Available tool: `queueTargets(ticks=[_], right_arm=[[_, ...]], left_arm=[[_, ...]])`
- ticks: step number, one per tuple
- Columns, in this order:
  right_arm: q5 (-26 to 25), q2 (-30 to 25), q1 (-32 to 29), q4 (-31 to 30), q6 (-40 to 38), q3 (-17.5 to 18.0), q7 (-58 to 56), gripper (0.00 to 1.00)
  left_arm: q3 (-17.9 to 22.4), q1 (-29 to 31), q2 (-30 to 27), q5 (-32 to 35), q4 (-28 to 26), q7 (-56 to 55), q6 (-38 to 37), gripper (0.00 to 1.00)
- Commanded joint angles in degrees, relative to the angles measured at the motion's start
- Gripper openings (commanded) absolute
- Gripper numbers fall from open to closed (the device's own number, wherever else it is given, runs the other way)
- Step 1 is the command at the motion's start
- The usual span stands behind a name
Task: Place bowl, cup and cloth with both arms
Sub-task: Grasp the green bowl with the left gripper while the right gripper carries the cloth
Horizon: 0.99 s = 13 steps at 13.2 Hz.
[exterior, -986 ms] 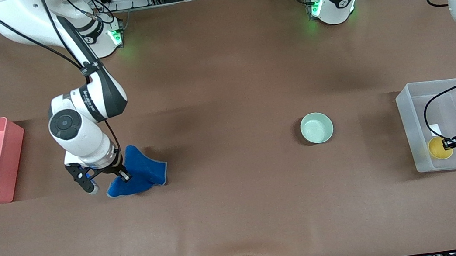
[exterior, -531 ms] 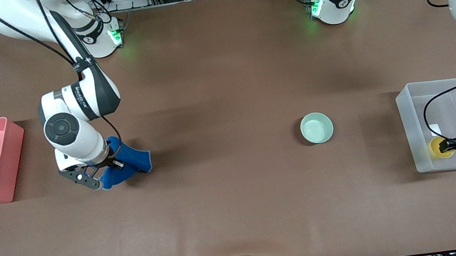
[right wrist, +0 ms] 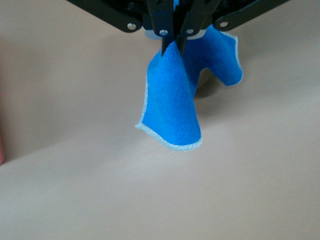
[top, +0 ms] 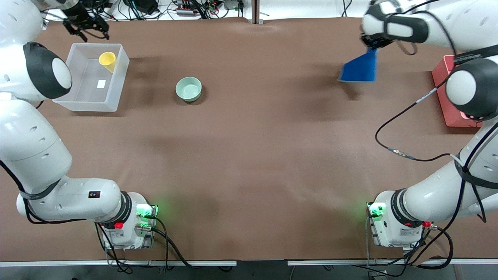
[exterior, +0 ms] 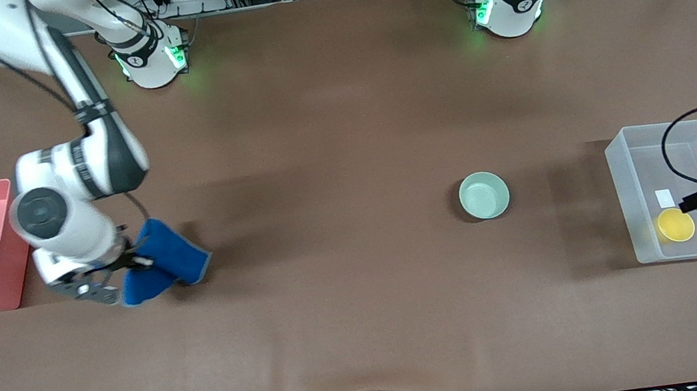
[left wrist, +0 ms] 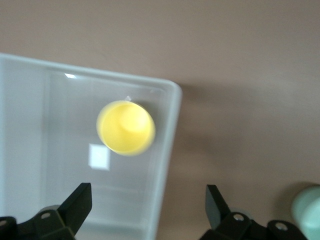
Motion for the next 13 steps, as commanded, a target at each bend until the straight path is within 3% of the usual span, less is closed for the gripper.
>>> queueTargets(ticks=[1, 4, 7, 9, 11, 13], right_arm=[[-1.92, -0.87, -5.81, 2.54, -0.91, 0.85, -6.28, 0.00], [-1.92, -2.62, -11.00, 2.55, -5.01, 0.76, -13.40, 0.00], [-1.92, -6.13, -14.96, 2.55, -8.98, 0.76, -15.53, 0.00], [-1.92, -9.90, -17.07, 2.38, -14.67, 0.85, -16.31, 0.00], [-1.92, -13.68, -18.92, 2.64, -22.58, 0.76, -23.49, 0.00], [-1.92, -17.46, -22.86, 2.64, -28.83, 0.76, -30.26, 0.00]], left_arm=[[-5.96, -1.18, -5.95, 3.57, -6.57, -7.93, -2.29, 1.00], [-14.23, -1.17, -9.47, 4.45, -13.94, -18.74, -1.68, 1.00], [-22.14, -0.82, -11.86, 9.19, -28.35, -27.44, 9.87, 1.00], [-23.74, -1.17, -10.64, 9.55, -33.12, -30.53, 17.01, 1.00], [-24.19, -1.35, -9.93, 10.16, -35.68, -31.60, 19.32, 1.00], [-24.27, -1.26, -9.05, 10.43, -37.79, -31.77, 23.53, 0.82]])
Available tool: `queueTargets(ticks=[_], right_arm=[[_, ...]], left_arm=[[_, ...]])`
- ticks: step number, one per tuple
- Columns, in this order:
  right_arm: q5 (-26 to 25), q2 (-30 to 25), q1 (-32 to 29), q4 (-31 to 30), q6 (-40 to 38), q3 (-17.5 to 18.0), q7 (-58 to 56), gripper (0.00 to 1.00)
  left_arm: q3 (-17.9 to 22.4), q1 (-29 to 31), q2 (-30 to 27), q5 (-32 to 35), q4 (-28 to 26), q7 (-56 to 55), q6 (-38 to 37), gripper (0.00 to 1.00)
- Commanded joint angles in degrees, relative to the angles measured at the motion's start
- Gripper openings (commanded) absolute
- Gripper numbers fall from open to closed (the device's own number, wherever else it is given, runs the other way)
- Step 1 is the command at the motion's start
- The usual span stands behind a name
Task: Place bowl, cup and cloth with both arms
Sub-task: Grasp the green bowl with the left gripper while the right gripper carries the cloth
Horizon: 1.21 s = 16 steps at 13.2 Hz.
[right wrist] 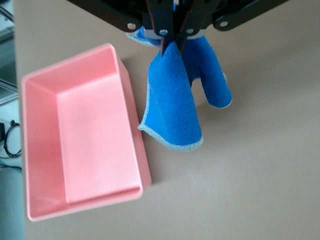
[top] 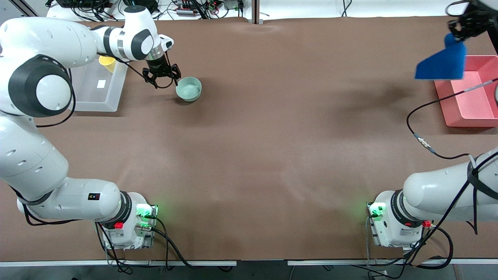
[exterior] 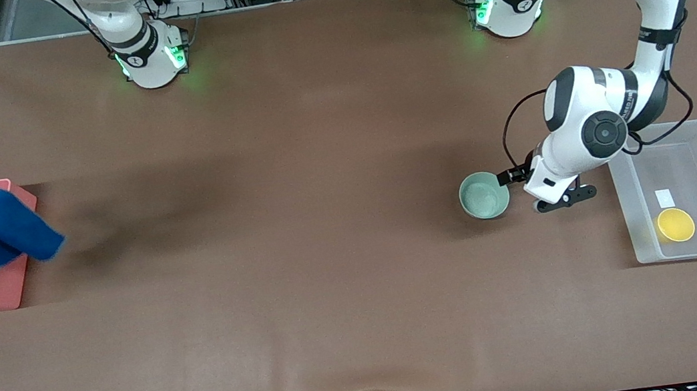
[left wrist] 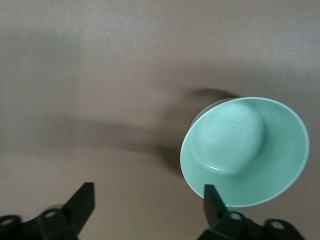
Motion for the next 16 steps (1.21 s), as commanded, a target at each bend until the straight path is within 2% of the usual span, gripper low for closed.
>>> queueTargets(ticks=[1, 5, 7, 9, 10, 11, 12, 13, 14, 16], right_arm=[[-0.99, -4.65, -7.14, -1.26, -4.95, 1.12, -9.27, 0.00], [-0.73, -0.80, -21.56, -1.35, -1.29, 1.21, -22.21, 0.00], [-1.16, 0.97, -23.17, -1.35, 2.32, 1.12, -26.26, 0.00], [-5.71, 1.94, -23.78, -1.35, 5.48, 1.12, -28.81, 0.00], [-6.08, 2.46, -23.78, -1.44, 6.02, 1.12, -30.48, 0.00], [-6.26, 2.64, -23.70, -1.44, 6.11, 1.12, -31.71, 0.00], [-6.44, 3.51, -23.70, -1.26, 6.81, 1.12, -34.07, 0.00], [-6.44, 3.96, -23.70, -1.26, 8.56, 1.12, -37.32, 0.00], [-6.44, 4.57, -23.78, -1.26, 10.23, 1.12, -41.09, 0.00], [-6.44, 5.10, -23.52, -1.26, 13.92, 1.12, -46.99, 0.00]], left_arm=[[-0.52, 0.61, -0.54, 1.95, -3.83, -1.92, 5.80, 0.72], [-0.70, 0.35, 0.16, 1.95, -3.75, -4.47, 8.10, 0.67], [-0.70, 0.26, 1.92, 1.95, -3.93, -5.34, 11.96, 0.62], [-0.70, -0.09, 3.85, 1.95, -3.93, -6.92, 14.77, 0.54], [-0.70, -0.35, 4.03, 1.95, -4.01, -7.80, 15.14, 0.53], [-0.87, -0.62, 4.12, 1.95, -3.93, -8.42, 15.14, 0.46], [-0.87, -0.62, 4.38, 1.95, -3.84, -9.55, 15.14, 0.33], [-0.87, -0.80, 4.56, 1.95, -3.84, -10.61, 15.14, 0.09], [-0.87, -1.23, 4.56, 2.74, -3.49, -10.79, 15.14, 0.00], [-0.87, -0.71, 4.03, 3.89, -1.83, -10.71, 13.83, 0.00]])
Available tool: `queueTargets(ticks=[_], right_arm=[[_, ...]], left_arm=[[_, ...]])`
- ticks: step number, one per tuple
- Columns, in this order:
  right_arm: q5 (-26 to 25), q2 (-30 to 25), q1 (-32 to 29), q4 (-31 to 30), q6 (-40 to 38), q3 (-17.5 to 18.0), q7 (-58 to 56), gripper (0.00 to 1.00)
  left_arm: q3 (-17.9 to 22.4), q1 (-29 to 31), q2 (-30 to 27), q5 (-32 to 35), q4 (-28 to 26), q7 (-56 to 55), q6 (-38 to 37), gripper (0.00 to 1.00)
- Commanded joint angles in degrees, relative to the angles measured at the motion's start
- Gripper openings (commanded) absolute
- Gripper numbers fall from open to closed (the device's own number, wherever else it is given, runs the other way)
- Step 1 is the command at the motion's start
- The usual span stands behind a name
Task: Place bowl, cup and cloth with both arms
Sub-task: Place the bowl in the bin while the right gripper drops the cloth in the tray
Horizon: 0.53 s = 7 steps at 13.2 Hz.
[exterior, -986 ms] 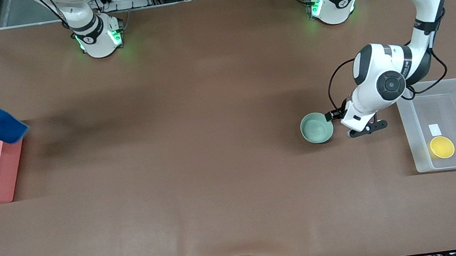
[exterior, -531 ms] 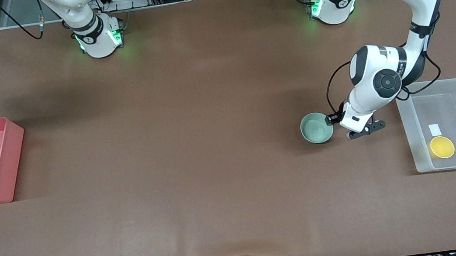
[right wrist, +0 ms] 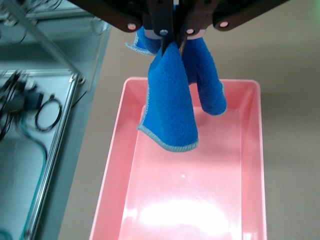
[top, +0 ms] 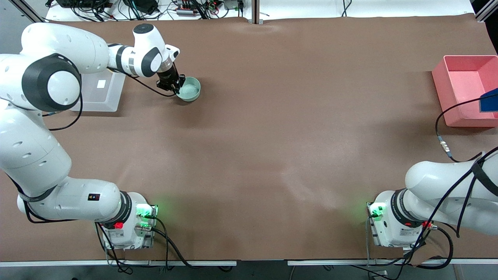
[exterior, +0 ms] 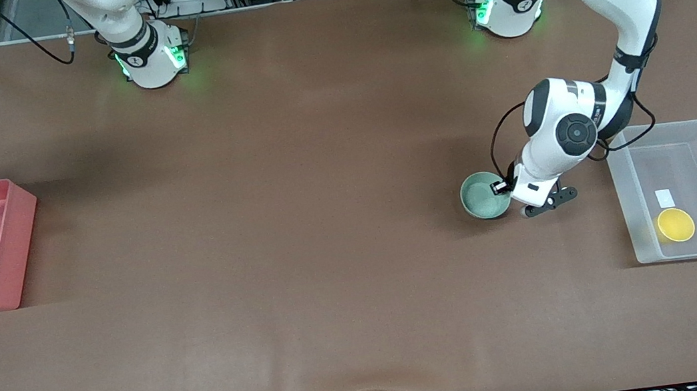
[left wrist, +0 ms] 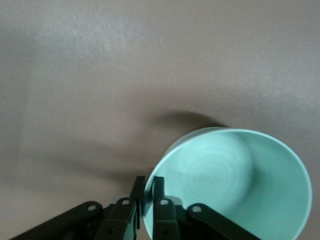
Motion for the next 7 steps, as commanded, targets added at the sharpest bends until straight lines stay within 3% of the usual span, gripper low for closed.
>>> queueTargets(ticks=[1, 5, 7], right_arm=[[-1.31, 1.21, -0.09, 0.63, 3.68, 0.49, -6.73, 0.00], [-0.34, 3.24, -0.70, 0.46, 6.41, 0.58, -9.57, 0.00], [2.02, 4.20, -1.05, 0.46, 6.50, 0.58, -9.48, 0.00]], left_arm=[[-0.06, 0.40, -0.81, 2.22, 2.93, -1.66, -2.48, 0.00], [0.90, 4.16, -3.00, 2.13, 13.29, 3.16, -17.22, 0.00], [2.21, 7.42, -3.44, 1.43, 18.13, 10.87, -24.96, 0.00]])
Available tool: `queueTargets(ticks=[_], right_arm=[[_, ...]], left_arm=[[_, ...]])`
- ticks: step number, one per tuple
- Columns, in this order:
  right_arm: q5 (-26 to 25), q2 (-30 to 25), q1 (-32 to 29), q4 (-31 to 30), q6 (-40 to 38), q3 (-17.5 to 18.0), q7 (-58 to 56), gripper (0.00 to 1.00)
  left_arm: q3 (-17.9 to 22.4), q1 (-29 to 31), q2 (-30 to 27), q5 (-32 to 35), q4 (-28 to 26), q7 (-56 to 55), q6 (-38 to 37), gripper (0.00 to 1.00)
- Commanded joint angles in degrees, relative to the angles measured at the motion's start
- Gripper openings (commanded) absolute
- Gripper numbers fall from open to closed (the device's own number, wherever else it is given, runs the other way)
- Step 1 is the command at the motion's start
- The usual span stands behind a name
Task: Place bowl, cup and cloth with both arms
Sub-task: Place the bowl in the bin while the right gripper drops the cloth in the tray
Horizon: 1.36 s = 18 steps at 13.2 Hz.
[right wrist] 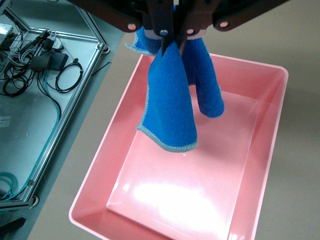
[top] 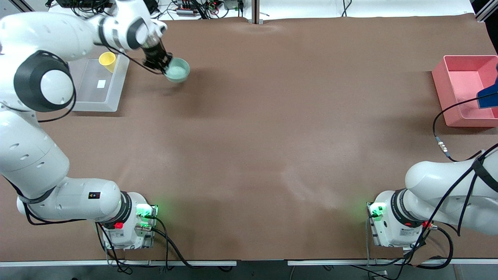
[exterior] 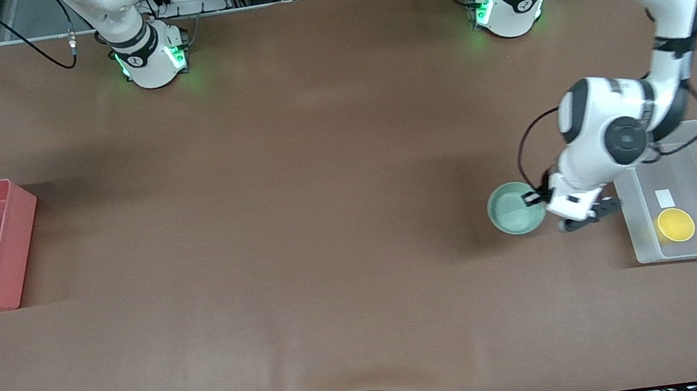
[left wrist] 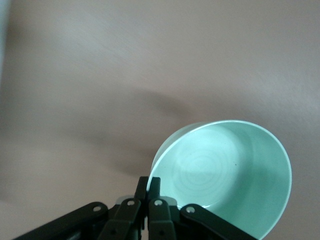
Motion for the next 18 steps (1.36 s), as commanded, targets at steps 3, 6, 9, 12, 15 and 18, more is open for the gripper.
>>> queueTargets(ticks=[3, 6, 9, 12, 15, 18], right_arm=[[4.98, 1.86, -1.22, 0.56, 0.47, 0.45, -1.19, 0.00], [6.29, 2.74, -0.87, 0.47, 1.35, 0.54, -1.01, 0.00], [6.83, 4.05, -1.48, 0.29, 1.35, 0.54, -1.01, 0.00], [9.19, 5.72, -3.06, 0.29, 1.35, 0.54, -1.19, 0.00], [9.46, 6.78, -3.68, 0.12, 1.17, 0.54, -1.27, 0.00], [9.46, 8.10, -3.94, 0.21, 1.00, 0.54, -1.88, 0.00]], left_arm=[[4.34, 7.41, -3.00, 0.78, 5.03, 18.21, -10.20, 0.00], [12.77, 7.78, -4.33, 0.70, 5.38, 31.66, -11.35, 0.00], [20.94, 7.87, -2.93, -2.02, 6.35, 45.28, -11.00, 0.00], [25.18, 8.13, -0.30, -3.78, 6.00, 52.61, -6.53, 0.00], [25.54, 10.32, 3.04, -4.49, 5.04, 56.21, -0.38, 0.00], [25.54, 10.59, 3.84, -6.34, 1.53, 56.67, 5.16, 0.00]])
